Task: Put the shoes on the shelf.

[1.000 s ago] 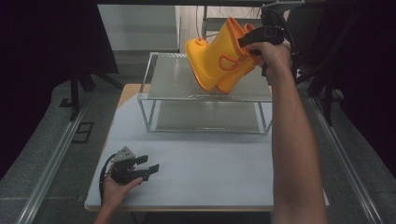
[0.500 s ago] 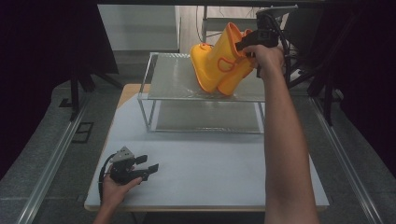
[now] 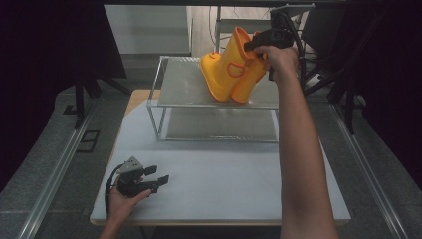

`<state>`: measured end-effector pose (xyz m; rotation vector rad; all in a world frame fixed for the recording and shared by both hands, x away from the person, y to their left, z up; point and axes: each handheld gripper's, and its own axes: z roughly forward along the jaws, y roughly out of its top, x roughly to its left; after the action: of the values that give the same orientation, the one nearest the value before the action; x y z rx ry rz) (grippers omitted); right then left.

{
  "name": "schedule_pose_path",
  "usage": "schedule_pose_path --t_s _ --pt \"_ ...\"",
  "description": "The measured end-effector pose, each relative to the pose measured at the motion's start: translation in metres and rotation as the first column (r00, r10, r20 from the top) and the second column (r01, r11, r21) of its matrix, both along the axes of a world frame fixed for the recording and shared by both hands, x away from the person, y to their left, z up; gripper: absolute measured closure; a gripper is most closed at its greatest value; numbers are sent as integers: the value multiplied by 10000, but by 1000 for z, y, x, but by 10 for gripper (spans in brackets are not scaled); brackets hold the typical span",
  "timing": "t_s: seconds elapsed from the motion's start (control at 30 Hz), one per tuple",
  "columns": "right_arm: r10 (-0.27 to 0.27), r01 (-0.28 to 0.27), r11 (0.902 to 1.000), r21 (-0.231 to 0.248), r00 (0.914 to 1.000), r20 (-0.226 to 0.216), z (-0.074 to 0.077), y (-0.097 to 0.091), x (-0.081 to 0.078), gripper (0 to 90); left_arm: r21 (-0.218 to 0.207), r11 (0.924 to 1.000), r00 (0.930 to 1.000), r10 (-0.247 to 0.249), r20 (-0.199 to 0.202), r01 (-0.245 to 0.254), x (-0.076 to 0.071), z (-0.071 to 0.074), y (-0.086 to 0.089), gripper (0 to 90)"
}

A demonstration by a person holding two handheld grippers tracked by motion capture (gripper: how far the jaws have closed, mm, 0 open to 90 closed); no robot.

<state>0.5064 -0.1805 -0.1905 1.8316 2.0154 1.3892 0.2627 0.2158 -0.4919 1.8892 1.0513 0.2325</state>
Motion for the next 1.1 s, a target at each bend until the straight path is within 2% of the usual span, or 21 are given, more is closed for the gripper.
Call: schedule_pose_path --t_s 0.03,0.07,0.1,0.17,0.23,0.27,0.3,0.33,0.4,0.43,0.47,0.5,0.63,0.77,0.87,0.97,1.1 --pt "-5 4 10000 48 9999 136 1 0 0 726 -3 10000 10000 7 1 -7 0 0 0 337" --pt "68 -69 9999 123 9999 94 3 1 0 717 -4 10000 10000 -3 -4 3 0 0 0 337" --pt "336 -337 9994 60 9994 74 4 6 1 713 6 10000 10000 -3 -9 3 0 0 0 337" --pt "481 -471 9978 -470 9986 204 6 16 0 679 5 10000 10000 -19 -22 19 0 0 -1 337" --pt "507 -483 9968 -634 9981 358 8 25 0 646 20 10000 10000 -40 2 40 -1 0 -1 337" --pt "494 -465 9967 -672 9979 421 9 27 0 650 7 10000 10000 0 -3 0 -1 0 -1 337" --pt "427 -383 9978 -545 9957 816 12 28 -2 647 -8 10000 10000 18 4 -18 -1 1 0 337" --pt "381 -329 9976 -608 9954 875 13 29 -3 634 -27 10000 10000 5 13 -5 -1 1 0 337" --pt "625 -597 9976 -351 9945 837 16 29 -3 652 -29 10000 10000 24 6 -24 -1 1 1 338" --pt "574 -511 9966 -652 9935 981 17 30 -5 651 -29 10000 10000 15 -5 -15 -1 0 1 337" --pt "602 -540 9967 -612 9927 1042 17 29 -6 646 -14 10000 10000 25 1 -25 -1 0 0 337" --pt "634 -599 9976 -353 9921 1086 18 26 -6 639 -12 10000 10000 11 -5 -11 -1 0 0 338" --pt "657 -708 9972 226 9821 1766 22 16 -15 628 -4 10000 10000 -35 -18 35 -1 0 -2 338" --pt "928 -1011 9945 265 9706 2220 27 8 -28 636 60 10000 10000 -62 -15 62 -1 0 -4 337" --pt "817 -952 9946 416 9640 2530 24 -2 -37 662 66 10000 10000 -69 9 69 -1 1 -4 337" --pt "829 -982 9940 481 9638 2535 18 -12 -44 691 56 10000 10000 -40 29 40 -2 2 -4 337" --pt "730 -957 9922 800 9658 2488 2 -27 -49 716 68 10000 10000 -30 40 30 -2 2 -4 337"
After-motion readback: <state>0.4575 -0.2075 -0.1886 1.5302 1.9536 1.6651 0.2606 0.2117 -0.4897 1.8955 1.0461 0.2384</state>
